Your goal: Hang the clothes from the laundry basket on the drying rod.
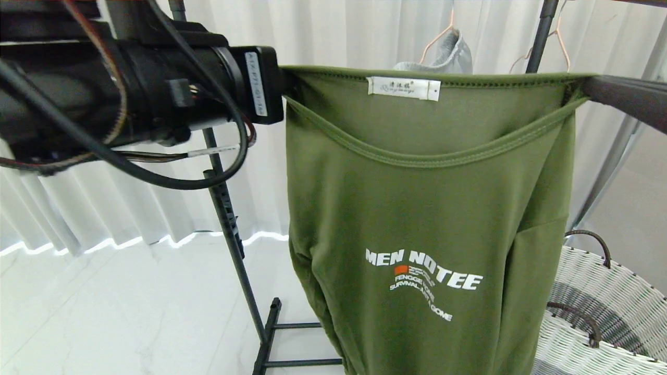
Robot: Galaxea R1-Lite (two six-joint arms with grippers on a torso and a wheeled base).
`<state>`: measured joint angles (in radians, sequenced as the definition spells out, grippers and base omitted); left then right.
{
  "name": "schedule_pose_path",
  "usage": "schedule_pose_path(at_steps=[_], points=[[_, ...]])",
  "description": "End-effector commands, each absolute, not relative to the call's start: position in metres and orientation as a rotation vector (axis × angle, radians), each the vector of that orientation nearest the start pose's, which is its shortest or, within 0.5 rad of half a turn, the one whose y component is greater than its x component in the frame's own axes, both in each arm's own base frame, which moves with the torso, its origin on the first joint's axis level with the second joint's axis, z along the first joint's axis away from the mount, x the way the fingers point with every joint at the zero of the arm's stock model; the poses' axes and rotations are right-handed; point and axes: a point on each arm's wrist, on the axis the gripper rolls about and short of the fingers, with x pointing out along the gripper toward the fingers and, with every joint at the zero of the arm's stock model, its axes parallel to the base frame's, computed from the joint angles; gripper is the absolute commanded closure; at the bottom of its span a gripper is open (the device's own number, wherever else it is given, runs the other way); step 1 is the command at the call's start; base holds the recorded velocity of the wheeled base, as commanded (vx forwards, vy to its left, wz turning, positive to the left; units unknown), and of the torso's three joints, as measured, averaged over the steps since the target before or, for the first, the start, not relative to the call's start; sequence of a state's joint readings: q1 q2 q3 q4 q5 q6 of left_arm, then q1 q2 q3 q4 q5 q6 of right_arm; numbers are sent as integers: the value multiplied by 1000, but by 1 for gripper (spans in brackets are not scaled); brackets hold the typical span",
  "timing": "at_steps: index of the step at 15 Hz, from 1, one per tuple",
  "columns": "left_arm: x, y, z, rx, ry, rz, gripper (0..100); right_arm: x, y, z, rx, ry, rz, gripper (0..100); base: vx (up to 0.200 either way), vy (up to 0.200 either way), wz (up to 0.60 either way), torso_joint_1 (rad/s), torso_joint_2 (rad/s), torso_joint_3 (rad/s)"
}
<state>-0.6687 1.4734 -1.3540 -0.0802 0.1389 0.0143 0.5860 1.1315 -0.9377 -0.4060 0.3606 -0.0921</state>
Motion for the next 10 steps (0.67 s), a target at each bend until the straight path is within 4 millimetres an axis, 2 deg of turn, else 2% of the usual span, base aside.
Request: schedule_pose_path(at_steps=[1, 5, 8, 10], points=[[164, -133, 371, -3, -41, -555, 100, 160, 111, 341, -64, -248, 916, 100, 0, 0, 0, 0, 0, 0], [120, -120, 365, -10, -57, -665, 100, 183, 129, 345, -61, -257, 928, 100, 0, 0, 0, 0, 0, 0], [109, -112, 361, -6, -54, -679, 100, 187, 132, 342, -61, -257, 926, 100, 0, 0, 0, 0, 0, 0], [109, -113, 358, 0, -43, -681, 100, 186, 131, 342, -63, -259, 923, 100, 0, 0, 0, 0, 0, 0]])
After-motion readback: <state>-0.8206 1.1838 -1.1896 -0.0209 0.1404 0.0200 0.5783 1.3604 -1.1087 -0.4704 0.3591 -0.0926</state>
